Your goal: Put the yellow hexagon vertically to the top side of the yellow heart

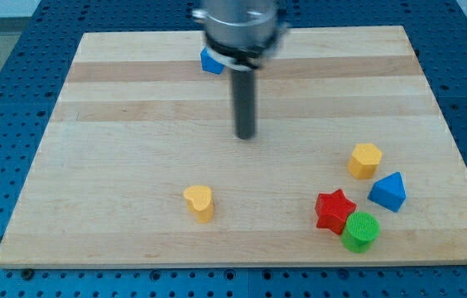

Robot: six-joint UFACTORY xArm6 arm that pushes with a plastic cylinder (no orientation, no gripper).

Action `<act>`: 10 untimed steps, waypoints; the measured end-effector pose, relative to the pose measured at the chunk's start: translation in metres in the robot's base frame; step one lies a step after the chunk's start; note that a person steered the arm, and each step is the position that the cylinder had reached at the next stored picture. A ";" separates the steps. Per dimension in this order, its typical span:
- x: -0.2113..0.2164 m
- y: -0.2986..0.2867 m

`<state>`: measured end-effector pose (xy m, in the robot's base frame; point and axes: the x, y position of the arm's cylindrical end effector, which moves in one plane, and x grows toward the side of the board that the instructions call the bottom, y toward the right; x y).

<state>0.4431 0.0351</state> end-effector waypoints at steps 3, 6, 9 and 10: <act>0.056 0.243; 0.077 0.180; 0.051 0.057; 0.019 -0.011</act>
<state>0.4617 0.0241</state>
